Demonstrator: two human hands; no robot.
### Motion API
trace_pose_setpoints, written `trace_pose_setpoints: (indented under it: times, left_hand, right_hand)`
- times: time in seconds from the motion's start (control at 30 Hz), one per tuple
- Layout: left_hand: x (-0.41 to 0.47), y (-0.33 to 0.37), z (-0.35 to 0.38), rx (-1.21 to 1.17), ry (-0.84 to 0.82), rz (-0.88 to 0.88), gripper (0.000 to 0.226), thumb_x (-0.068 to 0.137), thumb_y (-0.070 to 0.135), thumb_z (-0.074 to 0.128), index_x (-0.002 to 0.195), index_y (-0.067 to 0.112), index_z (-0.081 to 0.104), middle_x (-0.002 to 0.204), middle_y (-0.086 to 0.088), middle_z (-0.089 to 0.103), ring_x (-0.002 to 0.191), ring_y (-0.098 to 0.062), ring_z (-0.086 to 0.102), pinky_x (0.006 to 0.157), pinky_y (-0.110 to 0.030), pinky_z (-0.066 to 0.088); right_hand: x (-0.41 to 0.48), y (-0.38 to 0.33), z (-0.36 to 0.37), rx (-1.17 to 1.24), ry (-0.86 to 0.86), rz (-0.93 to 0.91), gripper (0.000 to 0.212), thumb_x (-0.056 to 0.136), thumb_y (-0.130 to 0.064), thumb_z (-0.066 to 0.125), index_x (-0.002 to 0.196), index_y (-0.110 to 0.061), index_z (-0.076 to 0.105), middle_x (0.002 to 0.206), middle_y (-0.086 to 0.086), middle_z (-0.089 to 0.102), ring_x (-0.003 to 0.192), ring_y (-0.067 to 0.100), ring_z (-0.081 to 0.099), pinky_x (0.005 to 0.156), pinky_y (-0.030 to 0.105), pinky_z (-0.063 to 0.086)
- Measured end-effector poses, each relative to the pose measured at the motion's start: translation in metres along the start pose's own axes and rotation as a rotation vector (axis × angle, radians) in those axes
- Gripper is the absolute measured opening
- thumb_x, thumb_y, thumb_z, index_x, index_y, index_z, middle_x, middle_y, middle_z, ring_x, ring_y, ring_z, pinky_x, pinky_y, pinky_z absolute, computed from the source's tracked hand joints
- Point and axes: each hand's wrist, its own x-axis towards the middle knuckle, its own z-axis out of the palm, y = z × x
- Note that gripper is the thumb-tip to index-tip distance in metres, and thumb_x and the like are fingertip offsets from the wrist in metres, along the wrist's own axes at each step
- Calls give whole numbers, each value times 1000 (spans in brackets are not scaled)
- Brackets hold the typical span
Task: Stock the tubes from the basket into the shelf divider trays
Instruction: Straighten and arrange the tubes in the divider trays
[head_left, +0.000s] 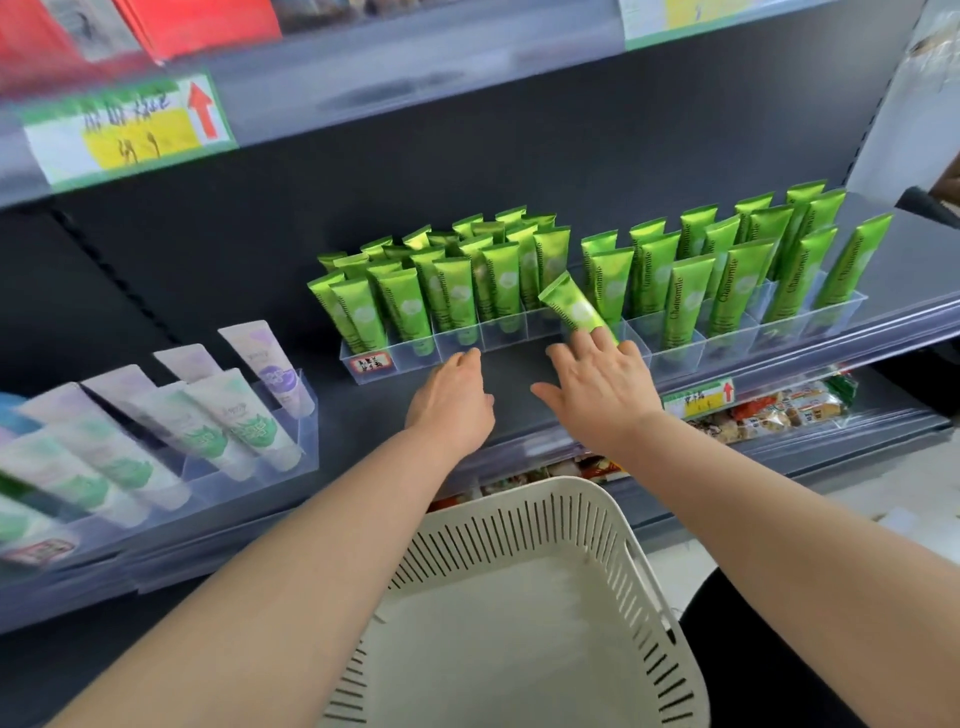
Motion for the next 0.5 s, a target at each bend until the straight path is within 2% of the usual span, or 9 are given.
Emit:
trace_pose_setpoints:
  times: [0.07, 0.17, 0.33, 0.5]
  left_hand:
    - [7, 12, -2, -95, 38, 8, 55, 99, 27, 51, 149, 14, 31, 150, -6, 40, 134, -28, 41, 100, -42, 39]
    - [25, 34, -1, -268, 59, 12, 52, 99, 27, 52, 146, 13, 37, 145, -7, 47, 131, -28, 45, 103, -41, 40]
    - [50, 73, -1, -410, 64, -53, 54, 99, 26, 51, 146, 7, 32, 143, -12, 46, 130, -31, 44, 102, -41, 38]
    - [72, 94, 7, -534, 123, -188, 35, 98, 27, 52, 126, 6, 46, 124, -13, 57, 110, -34, 54, 76, -35, 40]
  right_hand:
    - [-3, 4, 1, -6, -8, 16, 52, 95, -55, 33, 125, -16, 48, 121, 7, 50, 112, 28, 43, 86, 41, 37]
    - [-11, 20, 3, -16, 9, 41, 49, 94, -54, 38, 121, -16, 51, 116, 7, 52, 107, 28, 45, 84, 41, 38]
    - [-22, 55, 4, -4, 22, 104, 45, 94, -51, 40, 118, -15, 53, 113, 7, 54, 104, 29, 47, 84, 42, 38]
    - [-30, 80, 6, 27, -8, 120, 50, 95, -54, 33, 127, -19, 49, 122, 4, 52, 113, 27, 45, 90, 41, 36]
